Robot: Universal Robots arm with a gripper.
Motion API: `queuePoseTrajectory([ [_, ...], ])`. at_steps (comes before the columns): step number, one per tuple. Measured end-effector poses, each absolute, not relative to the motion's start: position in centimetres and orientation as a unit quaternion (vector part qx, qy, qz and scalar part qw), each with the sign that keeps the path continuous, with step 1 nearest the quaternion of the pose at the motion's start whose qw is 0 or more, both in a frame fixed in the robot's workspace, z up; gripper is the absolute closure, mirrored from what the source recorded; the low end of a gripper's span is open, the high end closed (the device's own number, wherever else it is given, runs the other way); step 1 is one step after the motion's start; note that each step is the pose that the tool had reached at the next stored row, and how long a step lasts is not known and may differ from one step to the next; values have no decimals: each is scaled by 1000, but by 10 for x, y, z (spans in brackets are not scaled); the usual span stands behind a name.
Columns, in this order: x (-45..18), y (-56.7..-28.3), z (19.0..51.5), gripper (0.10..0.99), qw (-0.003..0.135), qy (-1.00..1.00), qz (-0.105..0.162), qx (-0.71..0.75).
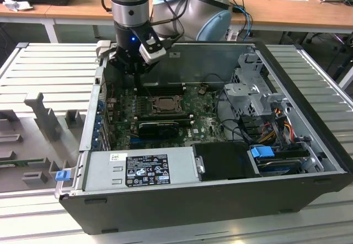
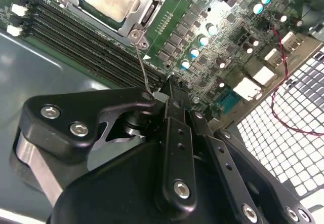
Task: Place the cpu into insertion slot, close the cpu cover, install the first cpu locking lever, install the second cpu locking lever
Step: 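Install the first cpu locking lever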
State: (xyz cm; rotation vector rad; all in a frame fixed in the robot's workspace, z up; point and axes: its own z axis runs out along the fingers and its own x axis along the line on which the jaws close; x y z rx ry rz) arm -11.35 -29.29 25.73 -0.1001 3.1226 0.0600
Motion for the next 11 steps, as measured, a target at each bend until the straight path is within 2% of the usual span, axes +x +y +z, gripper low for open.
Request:
queuePoseTrajectory([
  [11, -102, -292, 257, 980, 8, 999, 19, -32],
])
